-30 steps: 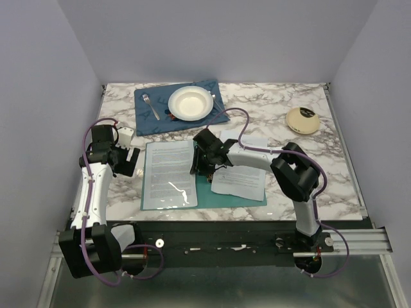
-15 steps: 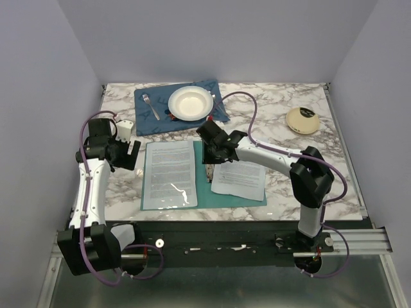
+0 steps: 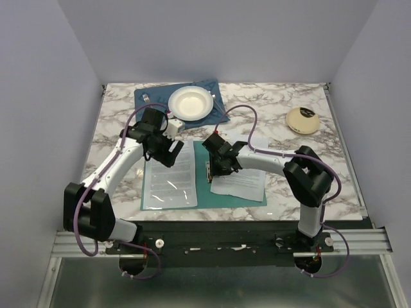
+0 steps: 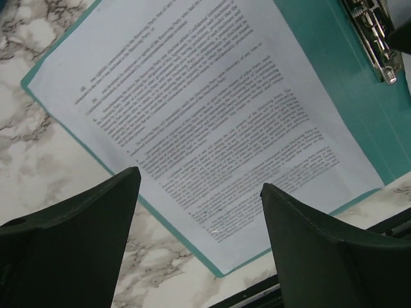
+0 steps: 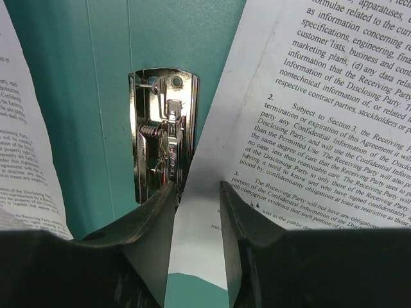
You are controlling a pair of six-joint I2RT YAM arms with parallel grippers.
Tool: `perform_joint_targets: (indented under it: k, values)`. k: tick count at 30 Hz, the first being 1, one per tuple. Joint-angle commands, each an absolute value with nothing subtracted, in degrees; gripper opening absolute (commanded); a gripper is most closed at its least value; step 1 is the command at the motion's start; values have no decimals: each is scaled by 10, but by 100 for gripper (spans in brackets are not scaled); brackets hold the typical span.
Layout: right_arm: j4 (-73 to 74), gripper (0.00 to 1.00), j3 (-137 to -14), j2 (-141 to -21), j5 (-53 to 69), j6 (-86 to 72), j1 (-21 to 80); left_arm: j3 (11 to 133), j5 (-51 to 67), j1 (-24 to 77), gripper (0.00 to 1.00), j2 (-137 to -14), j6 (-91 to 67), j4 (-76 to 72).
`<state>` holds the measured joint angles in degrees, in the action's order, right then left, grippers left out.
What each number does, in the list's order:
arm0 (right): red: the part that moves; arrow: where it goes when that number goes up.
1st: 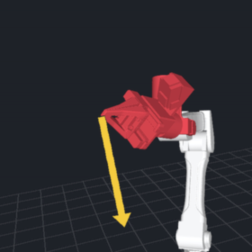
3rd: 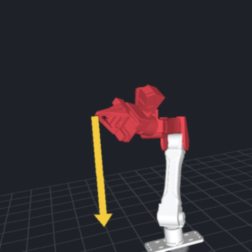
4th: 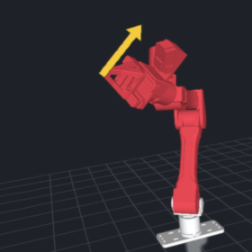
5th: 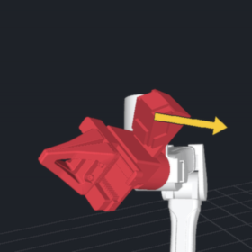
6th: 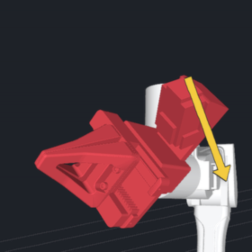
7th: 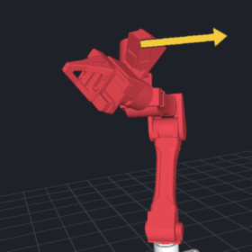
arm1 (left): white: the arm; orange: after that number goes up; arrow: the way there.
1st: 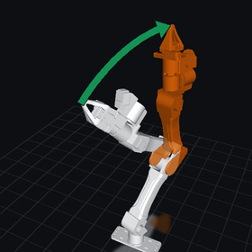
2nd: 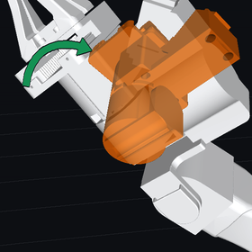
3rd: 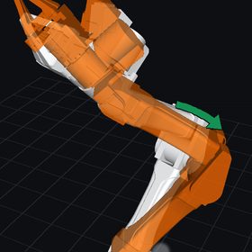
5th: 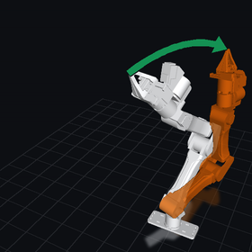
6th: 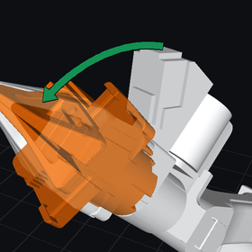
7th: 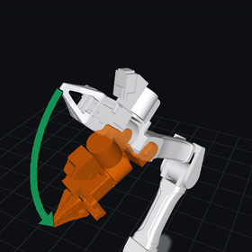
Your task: Put the files into the folder
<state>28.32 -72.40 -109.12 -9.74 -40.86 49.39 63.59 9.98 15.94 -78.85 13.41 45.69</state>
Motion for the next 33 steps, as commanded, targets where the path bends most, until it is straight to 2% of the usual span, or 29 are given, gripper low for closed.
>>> perform_joint_targets:
  k: [1,11,18,26,29,32,33]
  values:
    - [259,41,-676,-1072,-103,-403,492,688,68,212,90,-846,99,425]
    - [253,41,-583,-968,-110,-403,490,800,38,322,90,-1014,74,416]
    - [257,43,-549,-896,-120,-397,490,805,33,357,90,-1069,59,402]
    - [271,42,-525,-880,-123,-381,489,809,7,374,90,-1108,63,392]
    - [245,36,-501,-862,-116,-382,488,812,4,380,90,-1122,66,389]
    - [214,17,-494,-846,-106,-387,489,819,-14,383,90,-1136,69,388]
    - [213,2,-499,-846,-105,-389,489,818,-19,384,90,-1140,69,388]
